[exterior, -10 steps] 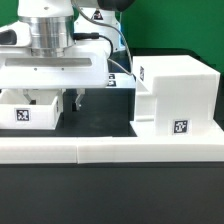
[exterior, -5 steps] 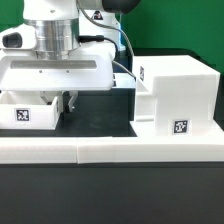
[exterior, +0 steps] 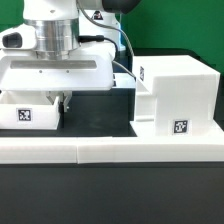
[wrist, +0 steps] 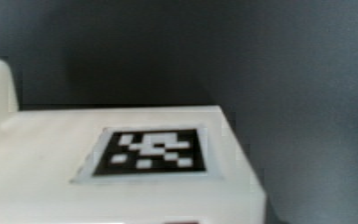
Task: Assemble drawer
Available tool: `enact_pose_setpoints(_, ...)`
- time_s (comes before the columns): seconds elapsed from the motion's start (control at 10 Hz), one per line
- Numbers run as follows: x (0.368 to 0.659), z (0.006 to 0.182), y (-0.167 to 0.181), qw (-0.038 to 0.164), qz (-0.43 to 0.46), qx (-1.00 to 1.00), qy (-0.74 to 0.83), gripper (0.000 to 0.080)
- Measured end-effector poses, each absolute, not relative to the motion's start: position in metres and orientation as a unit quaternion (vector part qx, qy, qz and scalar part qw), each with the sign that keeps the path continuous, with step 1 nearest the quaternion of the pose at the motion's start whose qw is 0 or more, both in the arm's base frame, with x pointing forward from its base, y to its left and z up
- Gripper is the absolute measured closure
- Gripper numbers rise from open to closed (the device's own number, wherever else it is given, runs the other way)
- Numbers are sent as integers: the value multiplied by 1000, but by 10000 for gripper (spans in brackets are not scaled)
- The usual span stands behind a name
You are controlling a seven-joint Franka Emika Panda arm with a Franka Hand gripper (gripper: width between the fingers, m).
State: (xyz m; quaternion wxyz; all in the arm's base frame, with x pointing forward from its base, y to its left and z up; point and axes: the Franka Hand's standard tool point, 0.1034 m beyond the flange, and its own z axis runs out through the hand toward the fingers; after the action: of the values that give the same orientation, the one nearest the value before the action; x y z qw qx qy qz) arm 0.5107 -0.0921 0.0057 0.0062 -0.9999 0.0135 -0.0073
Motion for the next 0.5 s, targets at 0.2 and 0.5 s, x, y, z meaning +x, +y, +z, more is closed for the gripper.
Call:
enact_pose_setpoints(0.2,511,6,-92,6,-7,-1000,14,759)
enact_pose_setpoints(0.5,515,11,-80,5,-5,-1000,0,758)
